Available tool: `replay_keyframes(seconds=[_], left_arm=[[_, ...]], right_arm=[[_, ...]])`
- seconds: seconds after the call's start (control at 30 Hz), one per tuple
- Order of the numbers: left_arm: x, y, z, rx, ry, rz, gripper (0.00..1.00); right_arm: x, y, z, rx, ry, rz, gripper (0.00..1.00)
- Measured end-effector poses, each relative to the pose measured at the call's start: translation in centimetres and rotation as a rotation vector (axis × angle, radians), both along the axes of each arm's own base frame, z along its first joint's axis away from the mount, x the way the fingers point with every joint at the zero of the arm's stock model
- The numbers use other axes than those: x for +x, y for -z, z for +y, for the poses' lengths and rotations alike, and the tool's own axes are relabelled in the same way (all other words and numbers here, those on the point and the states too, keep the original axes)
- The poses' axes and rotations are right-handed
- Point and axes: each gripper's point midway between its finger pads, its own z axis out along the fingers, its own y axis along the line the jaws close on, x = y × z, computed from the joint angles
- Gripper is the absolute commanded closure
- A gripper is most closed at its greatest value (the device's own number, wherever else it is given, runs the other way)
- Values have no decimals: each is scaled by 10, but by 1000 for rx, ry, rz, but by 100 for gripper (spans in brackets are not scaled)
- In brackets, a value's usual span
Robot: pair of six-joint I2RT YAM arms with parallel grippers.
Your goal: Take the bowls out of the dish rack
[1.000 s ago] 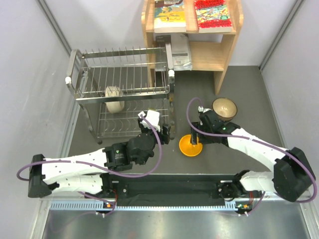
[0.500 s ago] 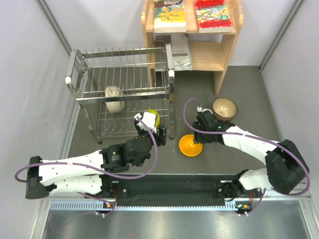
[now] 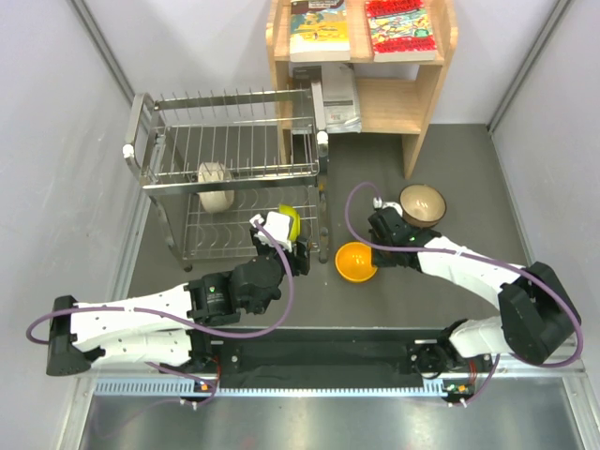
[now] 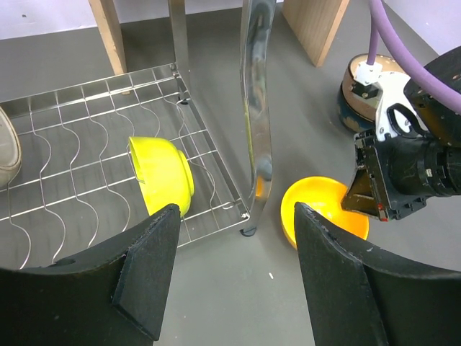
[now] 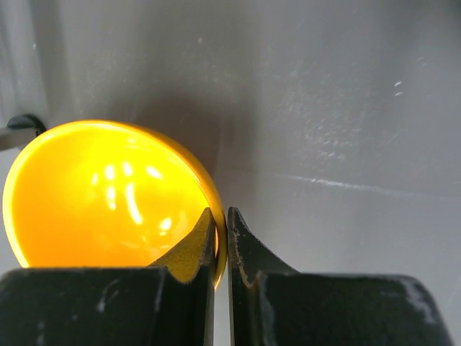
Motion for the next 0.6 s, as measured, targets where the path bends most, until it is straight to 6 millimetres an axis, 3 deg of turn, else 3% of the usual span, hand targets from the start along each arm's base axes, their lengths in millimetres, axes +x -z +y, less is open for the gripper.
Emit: replay_keyframes(seconds=[0.13,0.37,0.6], left_arm=[[0,0,0,2,0,1,31],[0,2,1,3,-5,5,31],[-2,5,8,-3,-11,14,31]], right_arm=[[11,-8,-5,-15,32,-25,100],[52,-20,-5,-18,93,-56,100],[96,-11,-19,-35,165,-47,99]])
